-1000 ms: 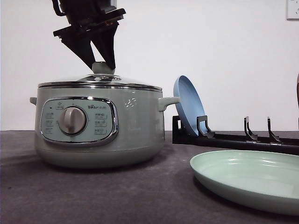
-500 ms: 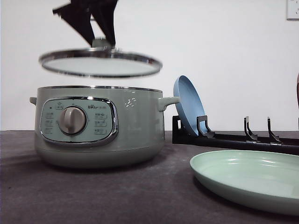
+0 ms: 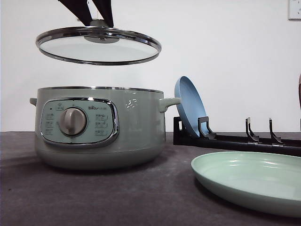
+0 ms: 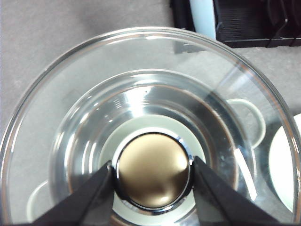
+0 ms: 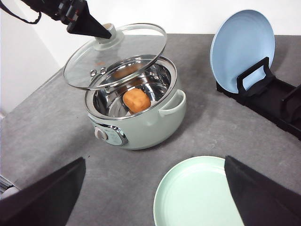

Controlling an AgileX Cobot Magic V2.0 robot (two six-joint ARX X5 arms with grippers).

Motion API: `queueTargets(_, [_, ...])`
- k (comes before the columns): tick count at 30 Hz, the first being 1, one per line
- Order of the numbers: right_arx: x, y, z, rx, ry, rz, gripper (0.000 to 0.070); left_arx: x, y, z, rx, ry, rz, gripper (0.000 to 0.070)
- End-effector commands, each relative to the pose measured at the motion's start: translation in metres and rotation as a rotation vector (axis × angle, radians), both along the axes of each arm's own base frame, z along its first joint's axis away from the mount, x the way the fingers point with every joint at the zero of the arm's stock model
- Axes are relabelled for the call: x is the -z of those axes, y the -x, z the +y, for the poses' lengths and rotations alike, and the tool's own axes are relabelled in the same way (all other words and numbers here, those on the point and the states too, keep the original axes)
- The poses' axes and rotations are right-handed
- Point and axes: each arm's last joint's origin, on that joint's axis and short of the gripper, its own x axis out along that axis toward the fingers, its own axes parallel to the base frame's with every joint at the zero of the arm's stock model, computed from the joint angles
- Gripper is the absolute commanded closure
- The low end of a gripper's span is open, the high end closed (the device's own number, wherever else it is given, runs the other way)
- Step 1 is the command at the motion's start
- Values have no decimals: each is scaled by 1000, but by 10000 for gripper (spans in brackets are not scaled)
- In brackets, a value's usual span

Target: Transfer potato from steamer to green plate

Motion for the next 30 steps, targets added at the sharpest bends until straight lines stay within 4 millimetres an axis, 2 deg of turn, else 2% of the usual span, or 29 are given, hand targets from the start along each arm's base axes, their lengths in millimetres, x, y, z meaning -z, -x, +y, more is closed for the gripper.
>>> queueTargets(1, [-2,0,0,-5,1,-10,117,-15,-1,6,-11,29,-72,691])
queueTargets(12, [-2,-1,1,-8,5,-12,117,-15,-22,70,-200,21,-71,691])
queueTargets(16, [-1,-8,5,-14,21,11,118,-15,-27,97,-278,18,-71,691])
queueTargets(23, [2,-36,21,-90,46,99,118,-15,-30,133,-381,14,-69,691])
queueTargets(27, [2,-55,33,-138,41,110,118,-15,-30,142,-408,13,-66,691])
queueTargets(30, [0,-77,49,-213,34,128,118,-14,-30,145,-415,12,-61,691])
